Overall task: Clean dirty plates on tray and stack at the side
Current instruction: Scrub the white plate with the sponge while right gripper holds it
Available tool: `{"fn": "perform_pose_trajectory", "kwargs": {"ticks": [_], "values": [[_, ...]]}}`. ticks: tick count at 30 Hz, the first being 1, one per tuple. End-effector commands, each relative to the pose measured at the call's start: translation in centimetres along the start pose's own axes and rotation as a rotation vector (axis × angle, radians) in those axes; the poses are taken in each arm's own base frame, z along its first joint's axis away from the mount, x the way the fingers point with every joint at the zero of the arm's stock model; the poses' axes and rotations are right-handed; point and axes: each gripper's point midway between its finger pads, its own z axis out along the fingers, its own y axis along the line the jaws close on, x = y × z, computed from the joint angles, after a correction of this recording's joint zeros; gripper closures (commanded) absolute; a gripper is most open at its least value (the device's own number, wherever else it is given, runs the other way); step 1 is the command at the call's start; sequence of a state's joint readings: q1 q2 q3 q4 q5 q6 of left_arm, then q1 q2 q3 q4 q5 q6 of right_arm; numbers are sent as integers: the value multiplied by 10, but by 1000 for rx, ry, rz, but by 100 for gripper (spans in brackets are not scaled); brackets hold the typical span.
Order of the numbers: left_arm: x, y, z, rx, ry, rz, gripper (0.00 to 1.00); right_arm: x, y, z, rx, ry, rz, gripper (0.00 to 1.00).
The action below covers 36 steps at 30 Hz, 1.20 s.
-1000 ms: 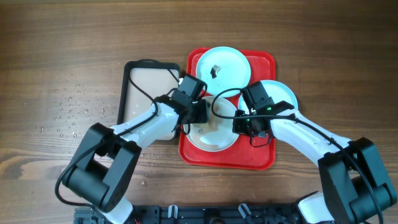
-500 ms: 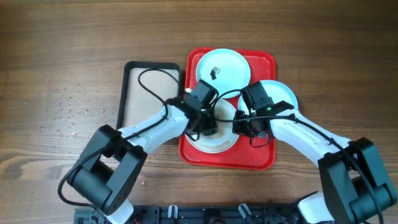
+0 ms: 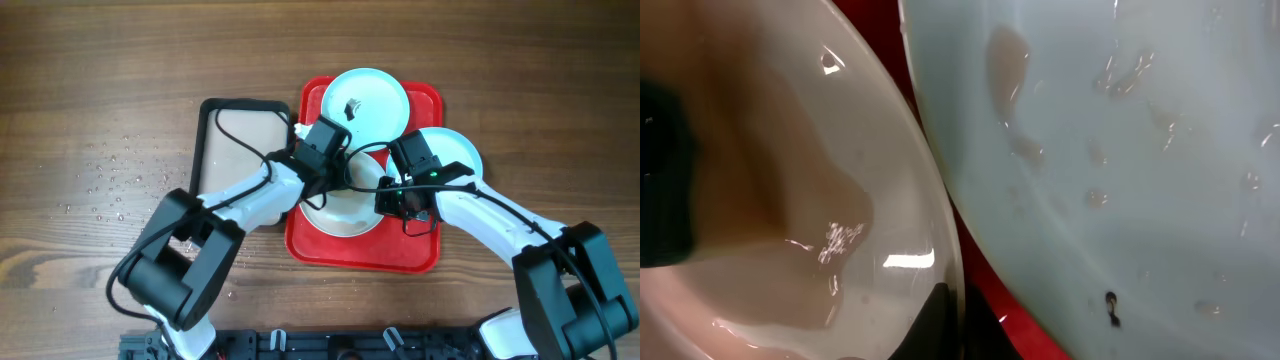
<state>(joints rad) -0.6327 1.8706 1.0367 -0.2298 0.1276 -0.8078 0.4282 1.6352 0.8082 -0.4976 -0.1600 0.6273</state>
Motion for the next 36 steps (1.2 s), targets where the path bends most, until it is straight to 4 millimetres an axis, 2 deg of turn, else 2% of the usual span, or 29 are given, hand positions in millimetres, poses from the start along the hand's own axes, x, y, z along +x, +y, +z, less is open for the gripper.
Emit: {"fn": "perform_pose_trajectory", "kwargs": {"ticks": [1,6,9,11,14,16,17,22,25,26,27,28,31,33,34,35,36], "values": [[52,-12,27,72,205,-38,96,4,-16,6,72,6,-31,96],[77,-34,20,202,344,15,96,4,-16,6,72,5,-31,96],[78,-31,19,199,351,44,96,4,-16,6,72,5,-31,96],[69,-18,21,142,317,27,96,4,-16,6,72,6,-31,96],[41,31,14,-90,227,-37,96,4,-16,6,72,6,-31,96],[25,56,-1,-241,166,-48,96,4,-16,6,72,6,-38,96],[12,70,-16,-348,104,-37,96,4,-16,6,72,6,-38,96],[-14,95,-54,-532,-46,-1,96,4,-16,6,72,6,-38,96],[-16,93,-61,-528,-61,0,96,4,-16,6,72,6,-38,96],[-15,89,-64,-506,-56,-4,96,4,-16,6,72,7,-38,96],[-12,76,-71,-444,-36,-14,96,4,-16,6,72,7,-42,96],[-13,67,-79,-407,-36,-18,96,4,-16,6,72,7,-45,96],[-25,51,-126,-332,-116,-28,96,2,-15,6,66,-1,-82,96],[-34,58,-158,-322,-165,-16,96,-4,-11,6,51,-23,-154,96],[-39,67,-170,-344,-191,-30,96,-7,-8,6,43,-35,-185,96],[-47,85,-183,-399,-222,-58,96,-9,-3,6,18,-42,-213,96],[-52,96,-187,-429,-224,-45,96,-8,2,5,-5,-33,-232,96]]}}
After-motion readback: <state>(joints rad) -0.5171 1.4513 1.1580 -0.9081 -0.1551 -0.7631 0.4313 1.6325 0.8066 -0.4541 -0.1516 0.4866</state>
